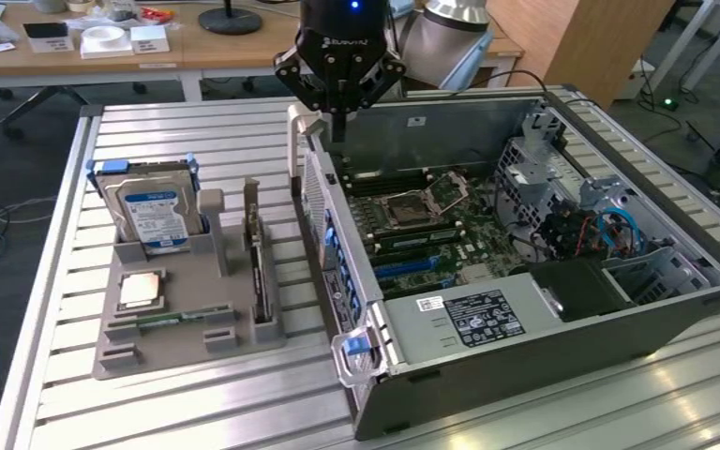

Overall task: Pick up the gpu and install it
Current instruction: 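Reach for the gpu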

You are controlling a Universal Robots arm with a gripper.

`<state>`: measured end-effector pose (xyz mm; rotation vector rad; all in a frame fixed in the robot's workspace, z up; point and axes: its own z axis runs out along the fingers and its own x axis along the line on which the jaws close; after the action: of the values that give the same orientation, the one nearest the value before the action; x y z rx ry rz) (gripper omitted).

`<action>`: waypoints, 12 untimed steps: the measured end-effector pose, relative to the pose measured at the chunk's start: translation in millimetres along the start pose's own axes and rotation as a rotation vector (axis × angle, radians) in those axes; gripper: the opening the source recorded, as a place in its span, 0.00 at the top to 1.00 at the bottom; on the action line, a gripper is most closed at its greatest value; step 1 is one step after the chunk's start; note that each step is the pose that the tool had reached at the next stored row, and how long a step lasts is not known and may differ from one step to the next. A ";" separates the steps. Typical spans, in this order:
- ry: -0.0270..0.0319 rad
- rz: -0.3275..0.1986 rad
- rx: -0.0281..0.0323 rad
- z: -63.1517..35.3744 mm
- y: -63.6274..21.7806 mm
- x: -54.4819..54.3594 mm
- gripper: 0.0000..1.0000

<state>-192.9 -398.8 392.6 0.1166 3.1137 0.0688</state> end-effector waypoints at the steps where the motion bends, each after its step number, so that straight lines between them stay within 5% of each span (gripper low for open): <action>1: 0.0000 0.000 0.0000 0.0 -0.1 0.8 0.89; 12: 0.0001 0.000 0.0000 -0.2 -0.6 8.5 0.89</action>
<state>-201.4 -398.8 392.6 0.1165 3.1137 0.0688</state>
